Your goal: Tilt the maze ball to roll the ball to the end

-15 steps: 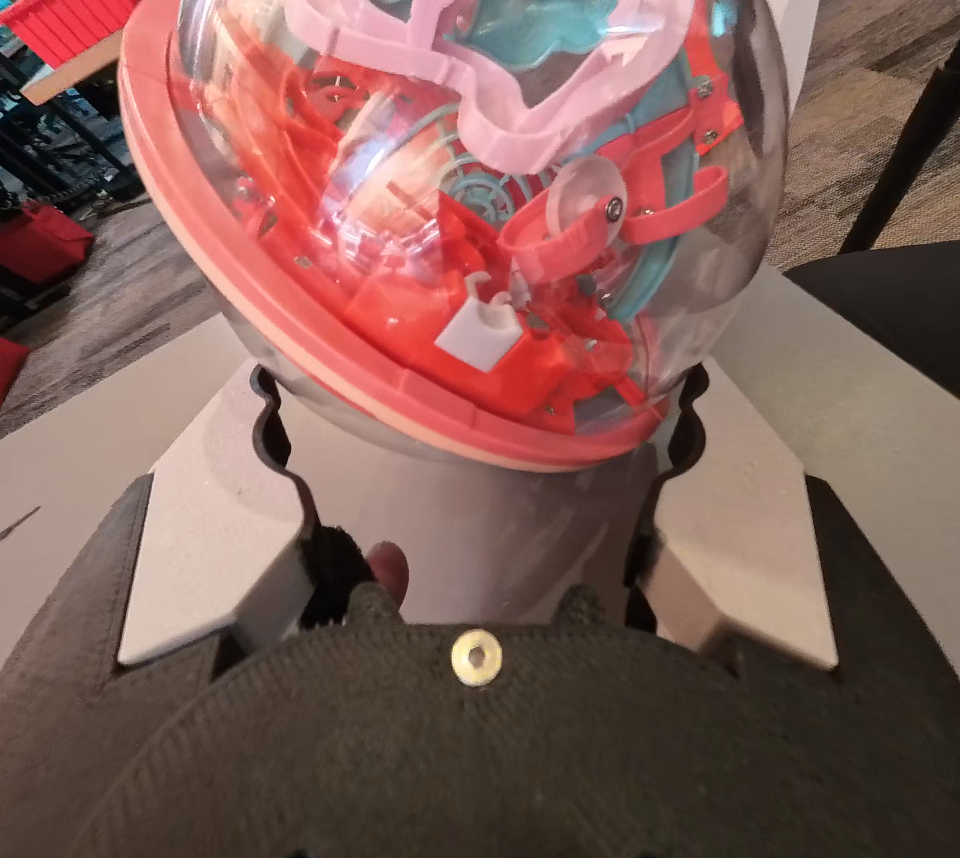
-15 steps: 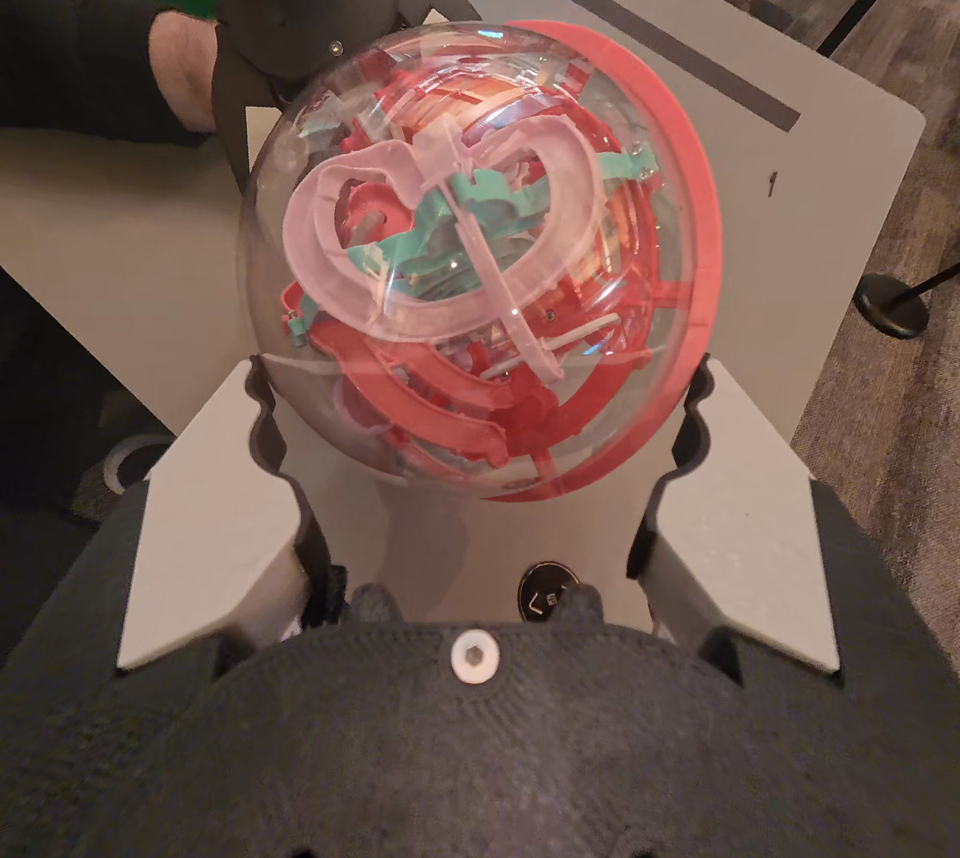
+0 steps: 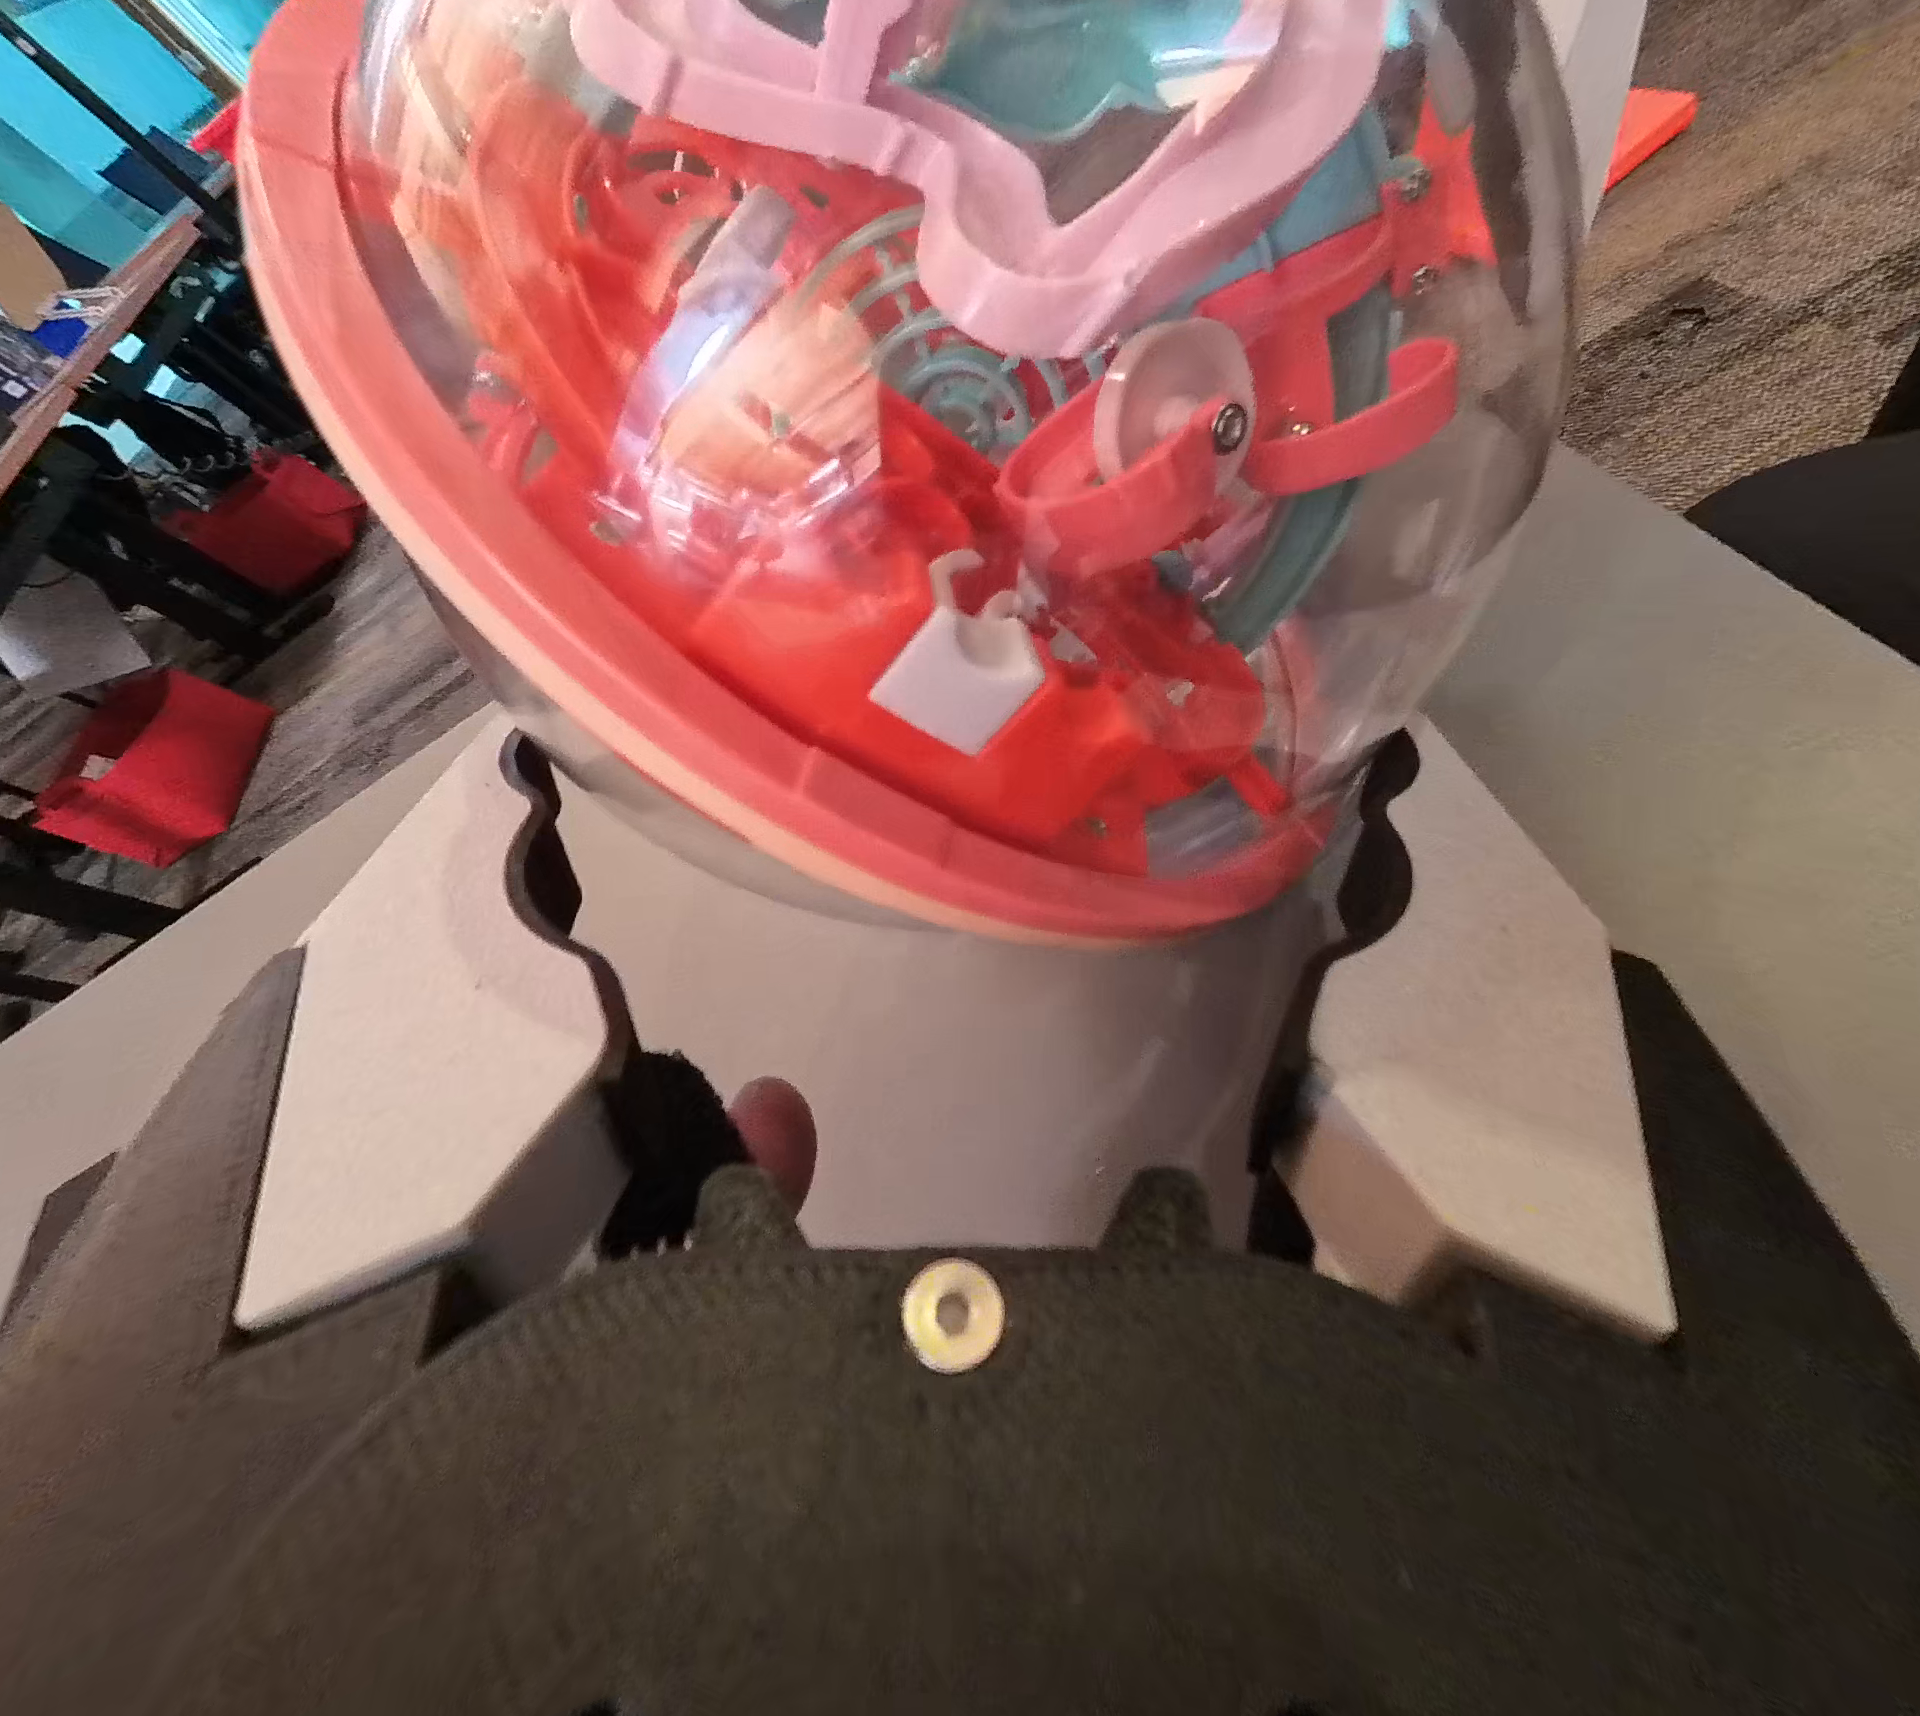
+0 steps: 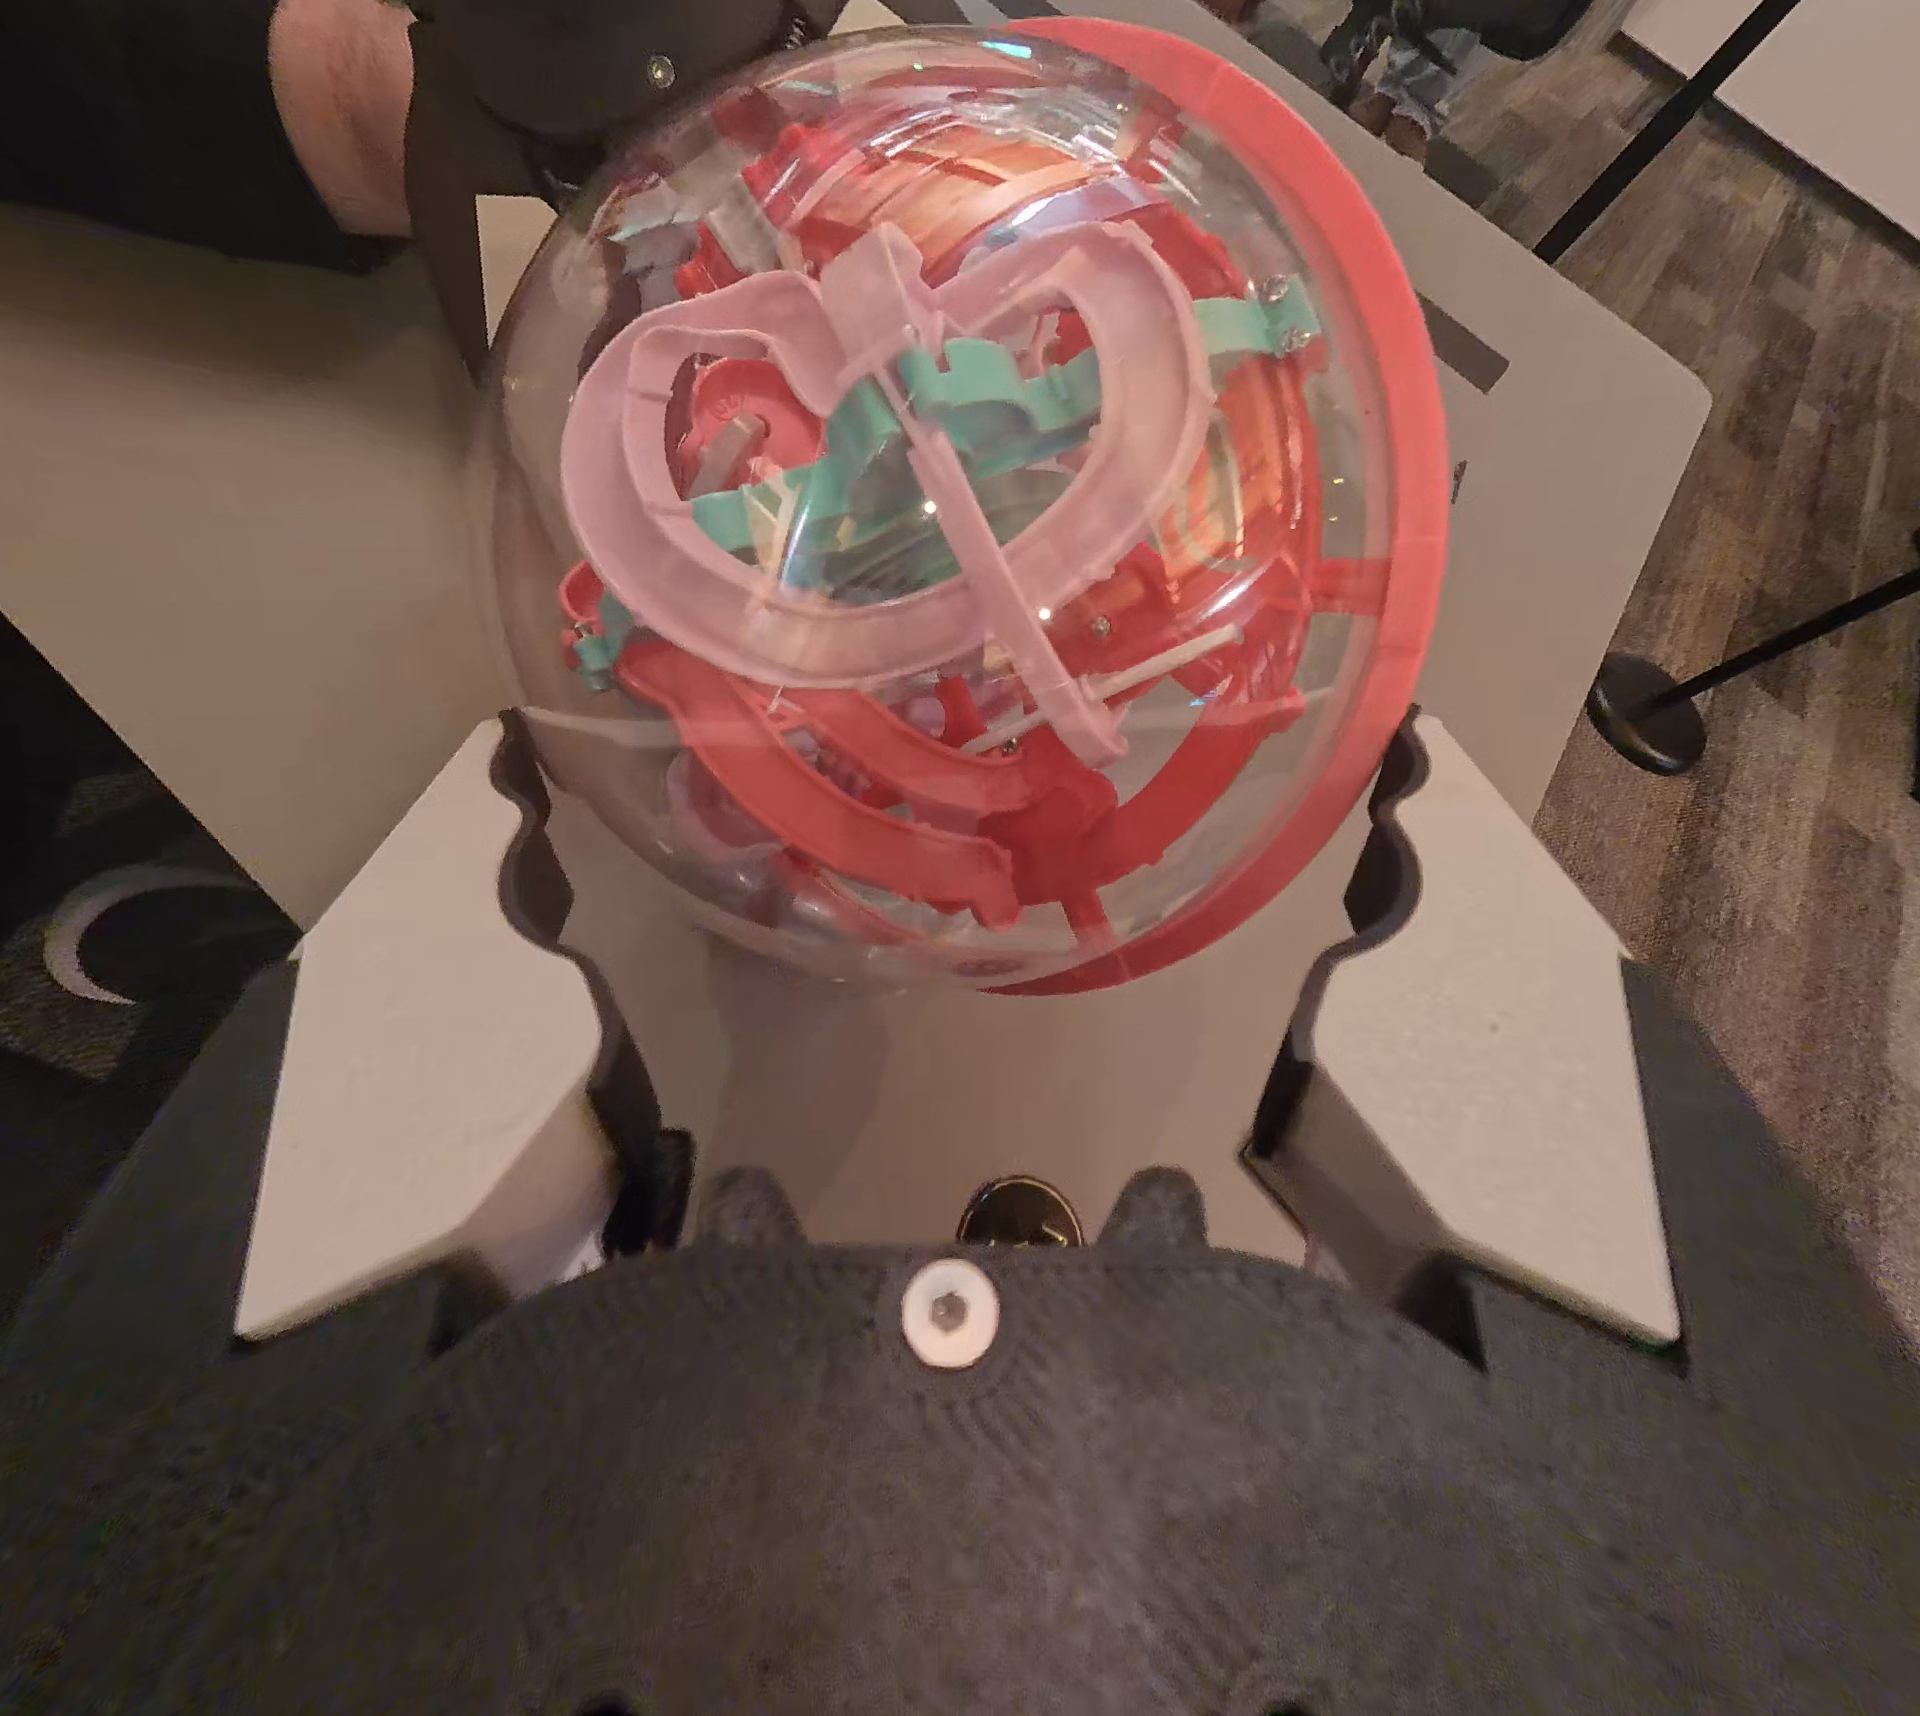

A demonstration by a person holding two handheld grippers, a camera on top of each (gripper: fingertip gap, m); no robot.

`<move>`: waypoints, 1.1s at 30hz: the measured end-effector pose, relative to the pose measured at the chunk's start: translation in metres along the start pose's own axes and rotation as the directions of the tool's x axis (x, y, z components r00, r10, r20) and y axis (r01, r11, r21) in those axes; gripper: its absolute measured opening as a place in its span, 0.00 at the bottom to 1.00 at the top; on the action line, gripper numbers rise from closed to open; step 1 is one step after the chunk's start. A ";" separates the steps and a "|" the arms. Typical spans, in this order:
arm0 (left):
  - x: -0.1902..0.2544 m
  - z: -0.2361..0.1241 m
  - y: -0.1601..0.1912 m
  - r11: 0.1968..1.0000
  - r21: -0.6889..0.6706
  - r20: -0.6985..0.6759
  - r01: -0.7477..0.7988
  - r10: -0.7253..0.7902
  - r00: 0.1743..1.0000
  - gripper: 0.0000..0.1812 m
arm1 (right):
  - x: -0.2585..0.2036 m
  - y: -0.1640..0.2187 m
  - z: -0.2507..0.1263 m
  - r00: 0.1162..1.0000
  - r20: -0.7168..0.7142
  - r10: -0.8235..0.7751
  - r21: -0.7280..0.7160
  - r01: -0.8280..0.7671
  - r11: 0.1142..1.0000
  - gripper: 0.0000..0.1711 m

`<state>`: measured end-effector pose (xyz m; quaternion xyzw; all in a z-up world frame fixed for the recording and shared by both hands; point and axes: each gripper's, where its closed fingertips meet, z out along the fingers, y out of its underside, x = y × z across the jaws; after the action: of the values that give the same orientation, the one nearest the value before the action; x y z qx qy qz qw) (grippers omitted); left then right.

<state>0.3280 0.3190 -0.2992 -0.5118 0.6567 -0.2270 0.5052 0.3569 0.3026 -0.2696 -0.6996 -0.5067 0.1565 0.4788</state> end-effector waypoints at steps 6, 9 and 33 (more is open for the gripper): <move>-0.004 -0.001 0.003 0.999 -0.027 0.023 -0.034 0.034 0.999 0.81 | 0.003 0.003 0.004 1.000 -0.002 -0.016 0.014 0.016 1.000 0.89; -0.006 -0.002 0.006 0.998 -0.048 0.028 -0.047 0.048 0.998 0.81 | 0.003 0.005 0.008 1.000 -0.003 -0.018 0.014 0.018 1.000 0.89; -0.036 -0.007 0.021 0.978 -0.182 0.097 -0.104 0.123 0.988 0.82 | 0.026 0.000 0.029 0.996 -0.009 -0.085 0.119 0.085 0.989 0.89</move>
<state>0.3116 0.3579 -0.2981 -0.5277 0.6740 -0.1107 0.5049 0.3474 0.3397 -0.2769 -0.6479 -0.5247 0.1645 0.5270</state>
